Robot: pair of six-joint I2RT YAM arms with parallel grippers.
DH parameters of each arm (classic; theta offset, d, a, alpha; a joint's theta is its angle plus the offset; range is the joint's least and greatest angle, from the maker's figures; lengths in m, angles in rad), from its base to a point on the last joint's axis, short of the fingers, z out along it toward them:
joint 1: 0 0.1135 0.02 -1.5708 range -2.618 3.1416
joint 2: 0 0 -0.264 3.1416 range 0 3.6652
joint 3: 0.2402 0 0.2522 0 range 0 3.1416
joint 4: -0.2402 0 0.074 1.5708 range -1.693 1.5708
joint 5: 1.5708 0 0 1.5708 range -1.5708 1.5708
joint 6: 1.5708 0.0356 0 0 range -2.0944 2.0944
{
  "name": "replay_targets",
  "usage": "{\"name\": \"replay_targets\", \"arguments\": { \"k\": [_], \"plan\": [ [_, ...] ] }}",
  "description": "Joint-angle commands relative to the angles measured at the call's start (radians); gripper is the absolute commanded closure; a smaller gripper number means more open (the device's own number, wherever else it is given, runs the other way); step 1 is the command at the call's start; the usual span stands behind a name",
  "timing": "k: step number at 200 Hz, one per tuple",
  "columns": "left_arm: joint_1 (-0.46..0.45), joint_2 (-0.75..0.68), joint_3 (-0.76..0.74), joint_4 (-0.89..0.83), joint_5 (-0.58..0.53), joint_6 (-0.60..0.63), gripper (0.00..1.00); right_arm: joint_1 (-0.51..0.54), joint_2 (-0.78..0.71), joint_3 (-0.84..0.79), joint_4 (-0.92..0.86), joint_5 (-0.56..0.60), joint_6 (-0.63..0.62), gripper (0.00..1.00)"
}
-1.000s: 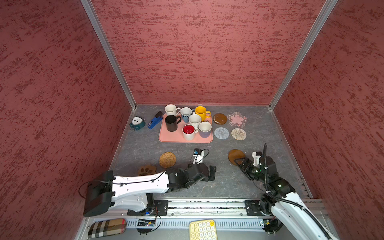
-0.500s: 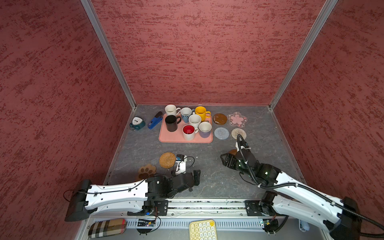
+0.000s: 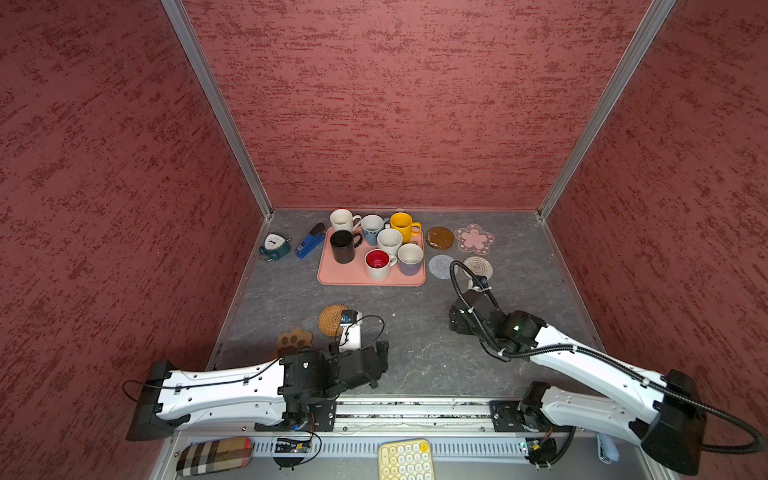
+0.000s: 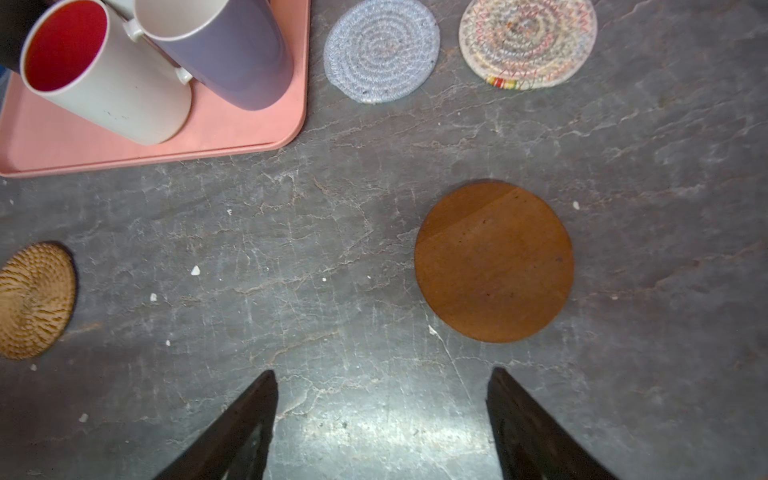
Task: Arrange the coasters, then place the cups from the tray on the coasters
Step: 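Lower the right gripper over the wooden round coaster while the left draws back, then slide the wooden round coaster with the right gripper toward the rainbow zigzag coaster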
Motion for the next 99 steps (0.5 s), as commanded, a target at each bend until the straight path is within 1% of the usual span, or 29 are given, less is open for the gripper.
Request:
{"name": "replay_targets", "arguments": {
  "k": [1,17,50,75,99],
  "plan": [
    [-0.005,-0.025,0.024,-0.101,-0.033,-0.034,0.01,0.005,-0.022,-0.103,0.136,0.009,0.150,0.16],
    [-0.004,-0.044,0.018,-0.105,-0.022,-0.047,0.00,0.005,-0.015,-0.184,0.254,-0.022,0.244,0.16],
    [-0.006,-0.062,0.023,-0.136,-0.014,-0.080,0.01,0.006,0.076,-0.208,0.349,-0.053,0.350,0.10],
    [-0.006,-0.062,0.040,-0.165,-0.013,-0.105,0.00,0.007,0.143,-0.165,0.317,-0.042,0.449,0.07],
    [0.001,-0.058,0.065,-0.192,-0.025,-0.108,0.01,0.007,0.250,-0.086,0.223,-0.030,0.551,0.04]
  ]
}}
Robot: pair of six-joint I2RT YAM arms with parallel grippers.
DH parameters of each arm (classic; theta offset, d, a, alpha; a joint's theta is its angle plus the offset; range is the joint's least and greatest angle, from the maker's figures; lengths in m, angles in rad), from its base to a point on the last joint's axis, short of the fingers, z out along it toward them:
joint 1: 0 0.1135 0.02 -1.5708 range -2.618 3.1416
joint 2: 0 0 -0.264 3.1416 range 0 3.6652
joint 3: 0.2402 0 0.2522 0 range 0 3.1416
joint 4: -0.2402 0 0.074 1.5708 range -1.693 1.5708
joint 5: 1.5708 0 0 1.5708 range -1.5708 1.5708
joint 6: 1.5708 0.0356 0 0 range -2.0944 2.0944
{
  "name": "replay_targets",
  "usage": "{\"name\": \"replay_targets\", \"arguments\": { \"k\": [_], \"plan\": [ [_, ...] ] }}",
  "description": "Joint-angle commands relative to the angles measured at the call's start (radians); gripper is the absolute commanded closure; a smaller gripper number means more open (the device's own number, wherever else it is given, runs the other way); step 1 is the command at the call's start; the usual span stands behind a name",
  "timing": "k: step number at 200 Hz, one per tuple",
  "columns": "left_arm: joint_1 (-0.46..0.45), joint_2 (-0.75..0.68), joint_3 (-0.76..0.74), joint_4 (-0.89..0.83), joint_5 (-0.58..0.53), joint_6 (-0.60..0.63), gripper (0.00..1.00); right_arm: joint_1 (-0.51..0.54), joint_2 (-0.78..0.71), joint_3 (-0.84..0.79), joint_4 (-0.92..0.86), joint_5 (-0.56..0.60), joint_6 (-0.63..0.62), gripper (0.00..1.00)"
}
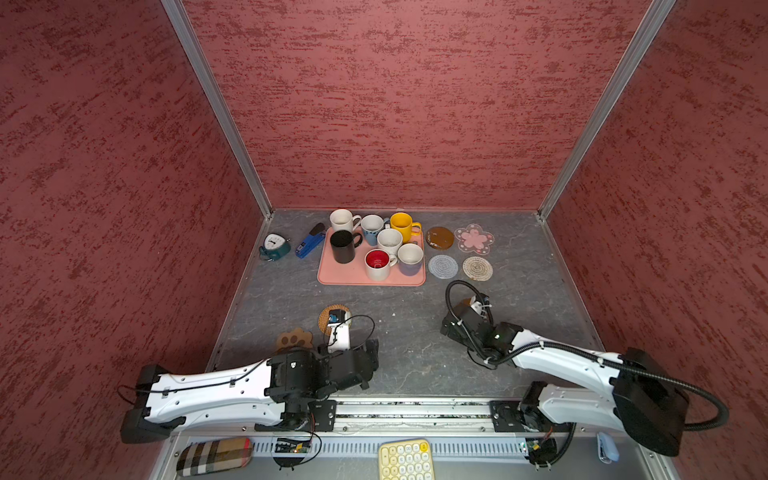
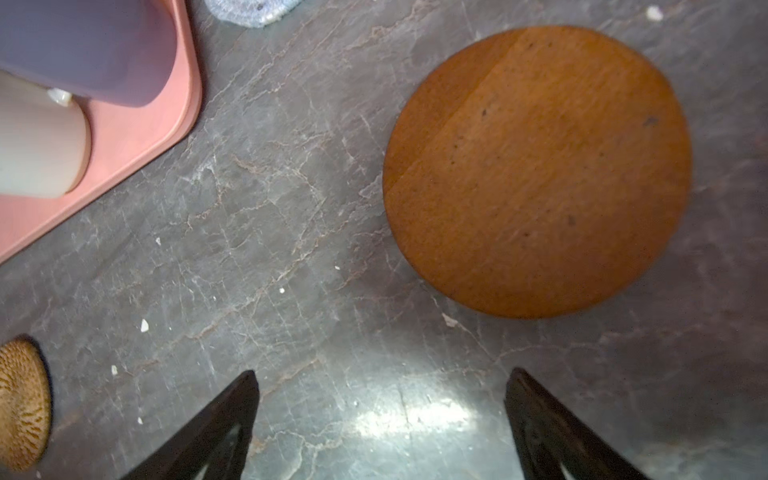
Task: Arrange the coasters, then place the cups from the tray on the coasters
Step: 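Slide the wooden round coaster with the right gripper toward the rainbow zigzag coaster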
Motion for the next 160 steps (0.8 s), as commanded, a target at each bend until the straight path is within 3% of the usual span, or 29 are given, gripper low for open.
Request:
{"name": "replay_targets", "arguments": {
  "k": [1,32,53,113,160],
  "plan": [
    [0.001,-0.002,0.045,-0.054,-0.018,-0.023,0.01,0.007,0.082,0.087,-0.047,0.015,0.165,0.04],
    [0.063,-0.010,0.062,-0.106,0.008,-0.017,0.01,0.007,0.281,0.215,-0.178,-0.028,0.252,0.02],
    [0.134,-0.031,0.067,-0.097,0.054,0.050,0.01,0.009,0.369,0.257,-0.217,-0.029,0.300,0.02],
    [0.383,-0.054,0.106,-0.029,0.217,0.289,0.01,0.009,0.403,0.258,-0.220,0.006,0.357,0.02],
    [0.420,-0.006,0.096,0.064,0.269,0.334,0.01,0.008,0.424,0.269,-0.318,0.113,0.356,0.01]
  ]
}}
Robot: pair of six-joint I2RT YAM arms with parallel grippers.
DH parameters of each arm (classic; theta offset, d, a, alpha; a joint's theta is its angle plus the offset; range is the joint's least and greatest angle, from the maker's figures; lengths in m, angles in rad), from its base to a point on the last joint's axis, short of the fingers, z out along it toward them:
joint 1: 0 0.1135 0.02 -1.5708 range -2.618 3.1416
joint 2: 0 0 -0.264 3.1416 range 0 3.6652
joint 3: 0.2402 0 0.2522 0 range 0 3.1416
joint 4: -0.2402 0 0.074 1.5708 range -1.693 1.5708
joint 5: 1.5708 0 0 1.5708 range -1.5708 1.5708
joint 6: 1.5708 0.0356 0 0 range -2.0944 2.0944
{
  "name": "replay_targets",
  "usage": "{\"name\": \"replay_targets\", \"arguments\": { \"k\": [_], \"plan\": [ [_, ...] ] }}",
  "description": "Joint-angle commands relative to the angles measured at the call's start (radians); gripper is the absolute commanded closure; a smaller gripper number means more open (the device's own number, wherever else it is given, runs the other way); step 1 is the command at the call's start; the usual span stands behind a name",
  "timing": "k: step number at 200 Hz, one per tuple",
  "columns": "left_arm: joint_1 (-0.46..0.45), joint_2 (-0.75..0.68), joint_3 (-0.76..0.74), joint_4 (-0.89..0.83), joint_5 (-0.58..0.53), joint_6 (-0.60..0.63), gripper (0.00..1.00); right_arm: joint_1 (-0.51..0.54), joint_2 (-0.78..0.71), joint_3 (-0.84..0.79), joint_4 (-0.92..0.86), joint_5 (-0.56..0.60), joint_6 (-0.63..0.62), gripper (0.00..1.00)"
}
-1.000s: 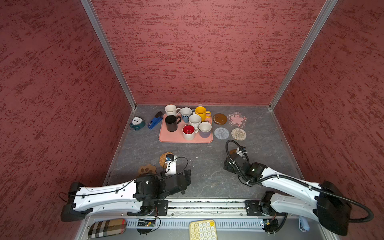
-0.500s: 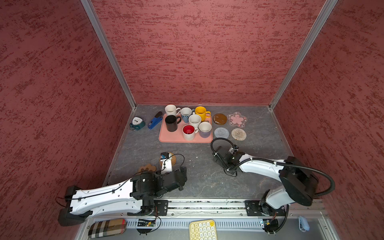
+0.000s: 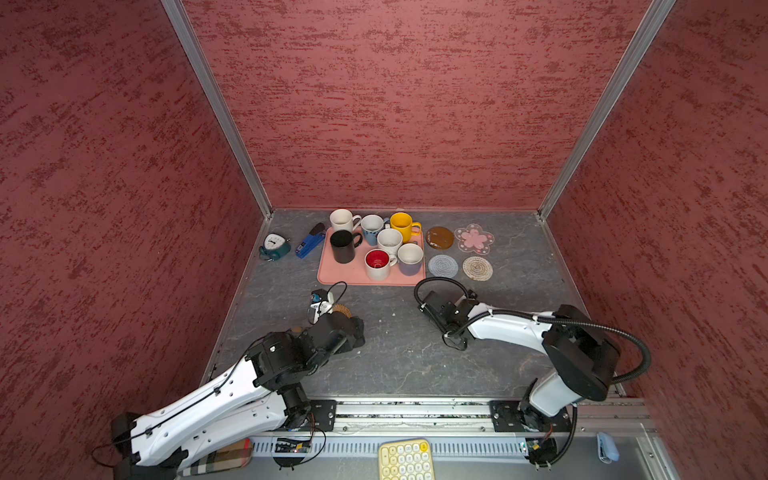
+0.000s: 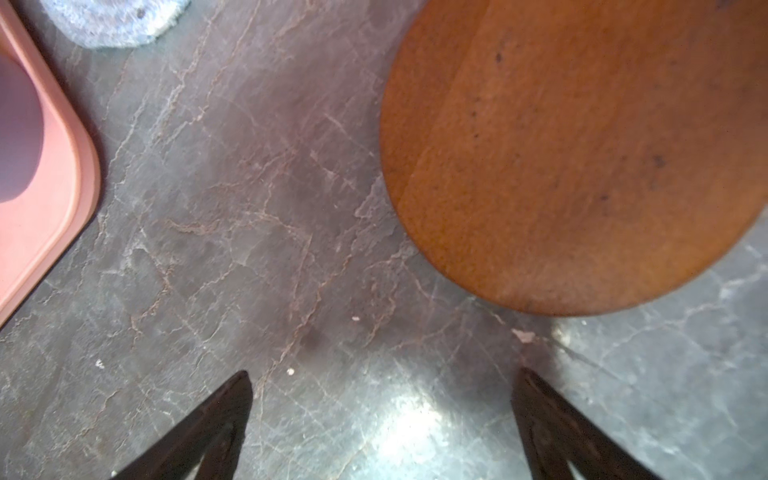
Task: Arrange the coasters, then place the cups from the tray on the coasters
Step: 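Slide the wooden round coaster with the right gripper toward the rainbow zigzag coaster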
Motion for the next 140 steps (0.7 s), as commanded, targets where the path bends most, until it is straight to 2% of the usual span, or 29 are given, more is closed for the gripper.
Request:
{"name": "replay_targets", "arguments": {
  "k": [1,42,76,140],
  "plan": [
    [0.010,0.023,0.008,0.073,0.050,0.061,0.01,0.000,0.046,-0.024,-0.139,0.061,0.045,0.02],
    [0.016,0.074,0.003,0.105,0.072,0.078,0.01,-0.013,0.032,-0.062,-0.112,0.115,0.004,0.02],
    [0.025,0.078,0.002,0.111,0.082,0.084,0.00,-0.031,0.013,-0.087,-0.034,0.127,-0.093,0.02],
    [0.030,0.056,-0.028,0.105,0.091,0.069,0.00,-0.118,0.037,-0.071,-0.036,0.134,-0.138,0.02]
  ]
}}
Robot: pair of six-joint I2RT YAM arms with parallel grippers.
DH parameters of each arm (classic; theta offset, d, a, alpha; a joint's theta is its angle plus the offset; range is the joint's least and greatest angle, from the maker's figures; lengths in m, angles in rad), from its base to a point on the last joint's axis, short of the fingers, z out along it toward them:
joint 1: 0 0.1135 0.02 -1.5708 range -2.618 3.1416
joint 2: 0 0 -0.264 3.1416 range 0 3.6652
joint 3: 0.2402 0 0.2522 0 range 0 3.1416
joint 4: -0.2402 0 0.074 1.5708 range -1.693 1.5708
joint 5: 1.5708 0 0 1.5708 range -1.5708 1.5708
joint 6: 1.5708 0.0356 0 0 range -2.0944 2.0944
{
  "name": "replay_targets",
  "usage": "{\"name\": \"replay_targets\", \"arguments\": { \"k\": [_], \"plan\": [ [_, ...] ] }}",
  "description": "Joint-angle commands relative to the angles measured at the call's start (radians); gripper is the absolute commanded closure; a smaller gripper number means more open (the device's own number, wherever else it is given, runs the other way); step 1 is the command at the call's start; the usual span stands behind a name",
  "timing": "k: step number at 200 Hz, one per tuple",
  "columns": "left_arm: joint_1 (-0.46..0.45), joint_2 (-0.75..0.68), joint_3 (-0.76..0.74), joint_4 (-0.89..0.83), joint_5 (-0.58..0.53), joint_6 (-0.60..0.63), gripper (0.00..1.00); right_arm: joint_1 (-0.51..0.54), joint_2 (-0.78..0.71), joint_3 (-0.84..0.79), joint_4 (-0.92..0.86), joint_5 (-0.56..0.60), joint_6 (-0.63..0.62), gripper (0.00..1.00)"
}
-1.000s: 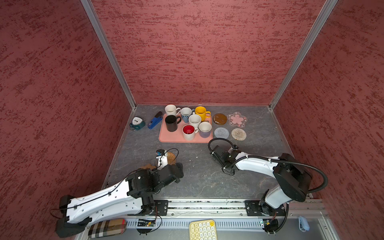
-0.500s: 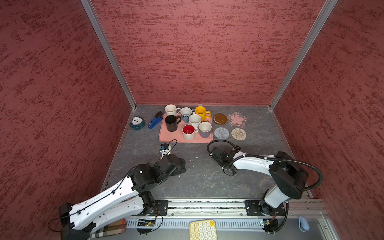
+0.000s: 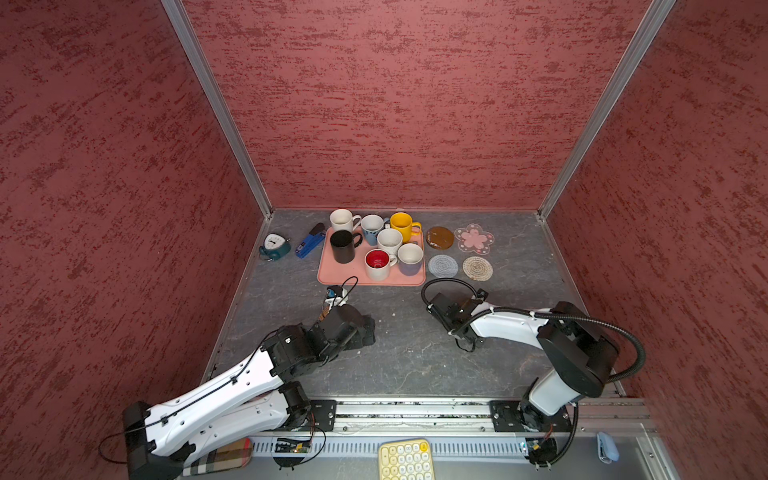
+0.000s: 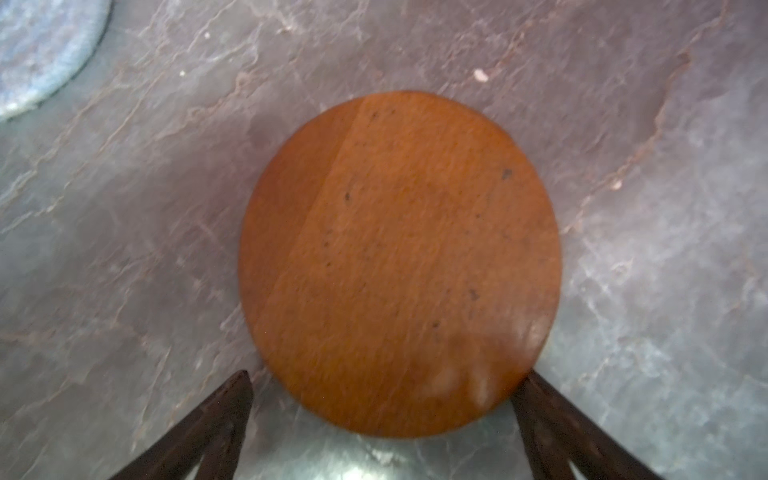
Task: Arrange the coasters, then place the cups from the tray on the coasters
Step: 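Slide the wooden round coaster with the right gripper toward the rainbow zigzag coaster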
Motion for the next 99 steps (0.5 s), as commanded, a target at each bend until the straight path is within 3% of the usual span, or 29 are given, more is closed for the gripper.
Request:
{"name": "replay_targets", "arguments": {
  "k": [1,99],
  "plan": [
    [0.007,-0.020,-0.025,0.011,0.014,0.003,0.01,-0.032,0.026,-0.009,0.012,-0.010,-0.012,0.02],
    [0.016,-0.024,-0.029,0.009,0.016,0.004,0.00,-0.120,0.037,-0.025,0.058,-0.015,-0.079,0.02]
  ]
}}
